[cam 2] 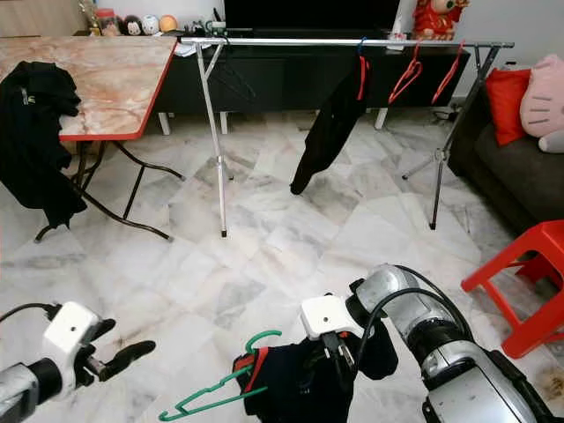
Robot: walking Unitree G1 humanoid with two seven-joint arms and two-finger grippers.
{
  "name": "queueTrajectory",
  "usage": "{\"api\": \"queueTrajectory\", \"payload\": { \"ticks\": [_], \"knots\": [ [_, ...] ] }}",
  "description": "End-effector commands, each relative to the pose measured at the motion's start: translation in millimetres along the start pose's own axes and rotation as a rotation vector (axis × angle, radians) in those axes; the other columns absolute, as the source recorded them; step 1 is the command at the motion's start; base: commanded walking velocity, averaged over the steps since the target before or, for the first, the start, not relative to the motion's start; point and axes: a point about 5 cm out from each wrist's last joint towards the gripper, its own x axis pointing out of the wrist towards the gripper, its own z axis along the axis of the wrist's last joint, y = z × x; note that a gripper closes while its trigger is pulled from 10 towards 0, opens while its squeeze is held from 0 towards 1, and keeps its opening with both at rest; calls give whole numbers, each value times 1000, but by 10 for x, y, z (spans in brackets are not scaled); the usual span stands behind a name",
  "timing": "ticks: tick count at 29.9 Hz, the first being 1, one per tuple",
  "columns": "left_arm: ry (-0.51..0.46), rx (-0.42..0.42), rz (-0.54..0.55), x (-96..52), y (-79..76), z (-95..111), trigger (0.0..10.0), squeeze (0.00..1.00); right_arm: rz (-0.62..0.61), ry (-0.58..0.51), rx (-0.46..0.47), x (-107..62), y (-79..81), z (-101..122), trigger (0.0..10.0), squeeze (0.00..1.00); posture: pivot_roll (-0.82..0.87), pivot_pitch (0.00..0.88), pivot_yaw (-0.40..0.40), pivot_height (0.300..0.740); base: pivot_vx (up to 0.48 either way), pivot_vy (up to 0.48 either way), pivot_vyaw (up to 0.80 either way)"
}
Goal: Hang hanger
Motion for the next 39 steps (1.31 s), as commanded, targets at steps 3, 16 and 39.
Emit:
{"api": "queueTrajectory", "payload": {
  "ticks": [3,16,39],
  "knots": [
    [15,-22,-170,-73,-180,27,10000,0,-19,-14,-17,-34,-41,47,0,0,13,0,-49,740,0,0,0],
    [26,21,-332,72,-476,138,10000,0,-74,-31,-68,-1,-185,207,0,0,5,0,-47,740,0,0,0],
    [45,59,-378,188,-547,192,10000,0,-93,-62,-130,121,-312,421,0,0,8,0,-38,740,0,0,0]
  ]
}}
